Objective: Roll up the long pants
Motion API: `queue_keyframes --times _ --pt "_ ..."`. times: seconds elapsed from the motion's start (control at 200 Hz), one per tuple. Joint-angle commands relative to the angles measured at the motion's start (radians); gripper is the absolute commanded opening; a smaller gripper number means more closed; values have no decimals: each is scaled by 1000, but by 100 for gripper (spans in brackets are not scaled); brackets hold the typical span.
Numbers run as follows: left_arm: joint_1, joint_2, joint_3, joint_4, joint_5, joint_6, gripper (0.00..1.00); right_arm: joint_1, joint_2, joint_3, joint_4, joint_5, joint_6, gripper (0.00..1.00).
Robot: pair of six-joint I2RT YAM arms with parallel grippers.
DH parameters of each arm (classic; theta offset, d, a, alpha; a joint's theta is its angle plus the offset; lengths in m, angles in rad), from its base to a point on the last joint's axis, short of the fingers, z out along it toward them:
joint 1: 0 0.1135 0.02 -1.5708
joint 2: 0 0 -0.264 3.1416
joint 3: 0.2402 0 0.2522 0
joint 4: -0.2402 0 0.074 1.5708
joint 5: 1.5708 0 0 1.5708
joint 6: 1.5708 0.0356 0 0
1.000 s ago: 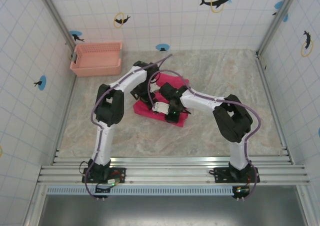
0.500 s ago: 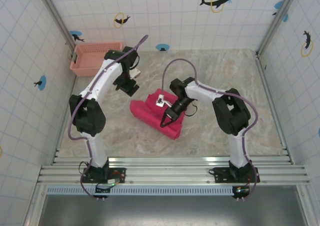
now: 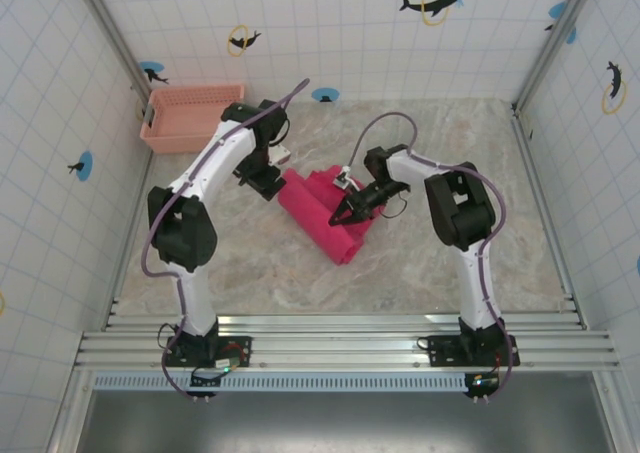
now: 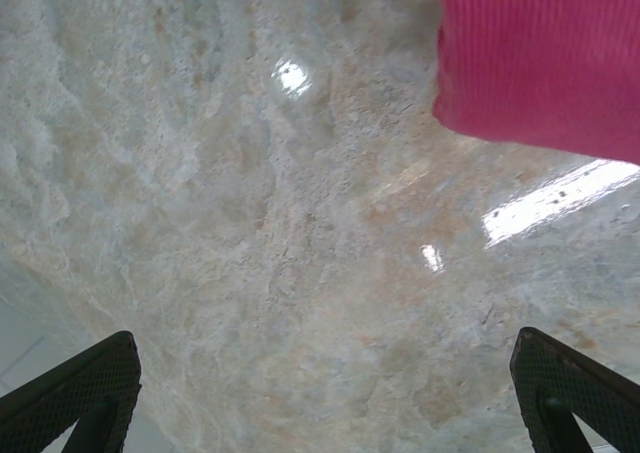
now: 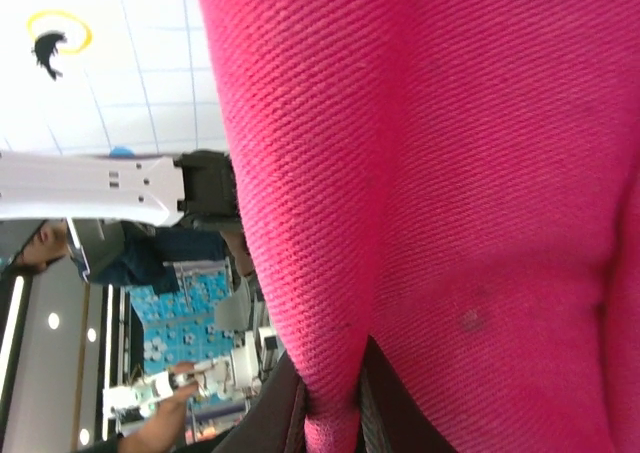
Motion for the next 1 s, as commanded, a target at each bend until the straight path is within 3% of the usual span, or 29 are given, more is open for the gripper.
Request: queue_keyframes --times 0.0,0.22,0.47,0.606,0.816,0.996 --pt "-31 33 62 -39 31 -26 97 -68 2 30 105 89 128 7" --pt "-88 148 217 -37 130 -118 97 -161 88 46 121 241 185 9" --pt "-126 315 461 0 262 -272 97 -162 169 102 137 405 273 12" --pt "-129 355 473 117 322 -351 97 -160 184 128 138 444 291 13" --pt "-147 489 497 186 301 -421 97 -151 176 93 151 468 285 14" --pt "-152 597 554 99 210 -486 97 -146 105 99 130 481 265 24"
